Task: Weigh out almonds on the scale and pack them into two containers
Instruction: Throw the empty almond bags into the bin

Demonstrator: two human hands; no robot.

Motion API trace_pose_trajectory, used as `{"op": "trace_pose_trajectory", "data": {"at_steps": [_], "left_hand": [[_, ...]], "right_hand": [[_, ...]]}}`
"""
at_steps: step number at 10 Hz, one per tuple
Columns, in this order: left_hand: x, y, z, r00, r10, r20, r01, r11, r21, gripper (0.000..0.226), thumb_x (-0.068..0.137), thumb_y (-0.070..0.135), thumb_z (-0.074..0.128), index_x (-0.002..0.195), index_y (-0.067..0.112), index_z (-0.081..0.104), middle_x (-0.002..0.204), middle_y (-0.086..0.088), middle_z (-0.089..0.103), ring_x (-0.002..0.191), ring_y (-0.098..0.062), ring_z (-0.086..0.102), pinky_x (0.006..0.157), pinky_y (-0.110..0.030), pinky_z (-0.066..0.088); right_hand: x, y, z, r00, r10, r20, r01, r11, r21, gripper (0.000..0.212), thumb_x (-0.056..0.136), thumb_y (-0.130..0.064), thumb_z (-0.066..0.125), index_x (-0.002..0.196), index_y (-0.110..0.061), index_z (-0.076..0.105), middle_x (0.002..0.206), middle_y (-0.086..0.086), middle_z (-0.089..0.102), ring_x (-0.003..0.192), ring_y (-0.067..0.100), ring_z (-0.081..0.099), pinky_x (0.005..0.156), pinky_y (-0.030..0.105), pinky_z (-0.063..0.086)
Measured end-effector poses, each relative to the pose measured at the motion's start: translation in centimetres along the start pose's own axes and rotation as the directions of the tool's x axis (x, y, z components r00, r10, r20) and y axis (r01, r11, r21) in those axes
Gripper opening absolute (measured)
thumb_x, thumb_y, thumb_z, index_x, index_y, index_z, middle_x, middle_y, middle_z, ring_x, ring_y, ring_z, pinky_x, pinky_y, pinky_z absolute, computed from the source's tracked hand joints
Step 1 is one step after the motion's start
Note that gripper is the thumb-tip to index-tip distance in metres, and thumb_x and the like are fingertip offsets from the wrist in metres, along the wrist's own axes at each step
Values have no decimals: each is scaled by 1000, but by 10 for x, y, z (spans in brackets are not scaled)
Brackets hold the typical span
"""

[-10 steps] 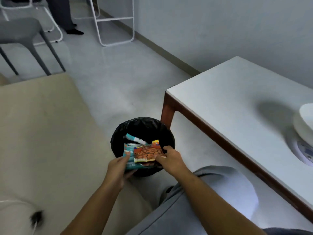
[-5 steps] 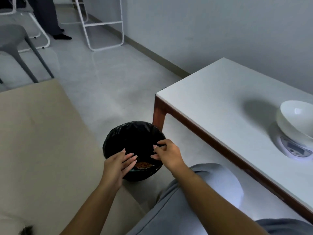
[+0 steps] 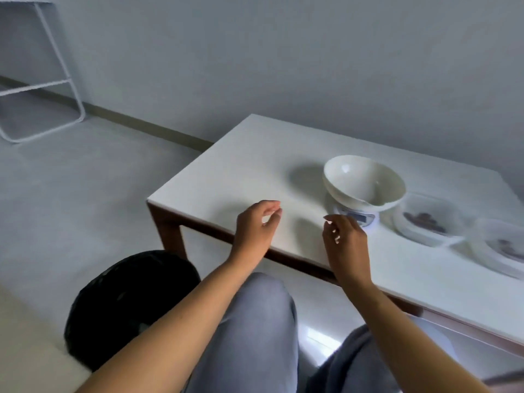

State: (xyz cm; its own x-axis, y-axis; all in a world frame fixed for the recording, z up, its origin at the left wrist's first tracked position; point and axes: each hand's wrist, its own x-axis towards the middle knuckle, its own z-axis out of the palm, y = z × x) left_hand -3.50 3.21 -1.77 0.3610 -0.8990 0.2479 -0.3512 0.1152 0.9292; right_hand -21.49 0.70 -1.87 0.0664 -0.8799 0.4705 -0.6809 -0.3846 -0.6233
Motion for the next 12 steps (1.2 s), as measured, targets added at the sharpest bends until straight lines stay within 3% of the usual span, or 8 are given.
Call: {"op": "trace_pose_trajectory", "data": {"at_steps": [1, 2, 3, 5, 8, 10, 11, 12], "left_hand": [[17, 3, 39, 990, 69, 127, -97, 969, 227, 32, 93, 21, 58, 121, 6, 64, 125, -9, 66, 119, -23, 59, 101, -33, 47], [26, -1, 77, 938, 62, 341, -255, 791, 557, 43, 96, 28, 49, 131, 3, 53, 146, -15, 46, 138, -29, 38, 115, -40, 30], [25, -3, 92, 910, 102, 402, -368, 645, 670, 48, 98, 33, 38, 138, 7, 45, 155, -12, 34, 145, -28, 26, 117, -45, 18], [24, -9, 99, 903, 105, 417, -403, 546, 735, 57, 99, 40, 21, 150, 15, 27, 162, -5, 19, 150, -23, 14, 120, -47, 9], [22, -5, 101, 908, 91, 409, -387, 555, 736, 54, 101, 36, 28, 151, 15, 25, 162, -5, 17, 151, -22, 11, 120, -46, 6], [20, -1, 99, 892, 72, 447, -412, 537, 736, 53, 102, 38, 24, 152, 22, 21, 163, 1, 11, 151, -23, 7, 120, -48, 6], [20, 1, 97, 878, 57, 474, -427, 538, 727, 52, 102, 39, 20, 153, 27, 17, 164, 6, 7, 151, -23, 2, 121, -51, 5], [21, 4, 98, 865, 45, 500, -448, 518, 729, 53, 102, 39, 17, 154, 28, 11, 163, 11, 3, 151, -20, -2, 120, -53, 2]], "right_hand": [[-2, 30, -17, 997, 77, -27, -80, 989, -126, 33, 90, -9, 50, 122, -11, 59, 100, 18, 63, 84, 34, 59, 70, 39, 52], [-1, 52, -26, 995, 99, -2, -97, 960, -262, 47, 87, -6, 52, 134, -8, 51, 95, 25, 59, 86, 42, 55, 75, 44, 51], [1, 56, -27, 996, 81, 26, -69, 946, -316, 48, 86, -5, 53, 134, -7, 52, 92, 24, 58, 85, 41, 54, 74, 44, 51], [4, 58, -27, 996, -17, 87, 59, 859, -509, 45, 73, -3, 63, 118, 5, 61, 82, 20, 64, 68, 38, 59, 53, 38, 51], [19, 54, -34, 968, -25, 248, 181, 754, -631, 28, 62, -8, 67, 86, 7, 67, 69, 19, 68, 55, 36, 62, 41, 32, 47], [7, 54, -30, 991, 30, 130, 41, 861, -506, 47, 76, -9, 57, 122, 4, 56, 94, 21, 64, 81, 37, 60, 60, 38, 53], [2, 57, -29, 996, 73, 58, -39, 890, -455, 47, 82, -13, 52, 127, 0, 47, 112, 20, 54, 100, 36, 50, 80, 44, 52], [6, 59, -30, 973, 227, 50, -175, 858, -483, 59, 92, -30, 44, 142, -1, 29, 143, 19, 38, 132, 35, 35, 109, 44, 33]]}}
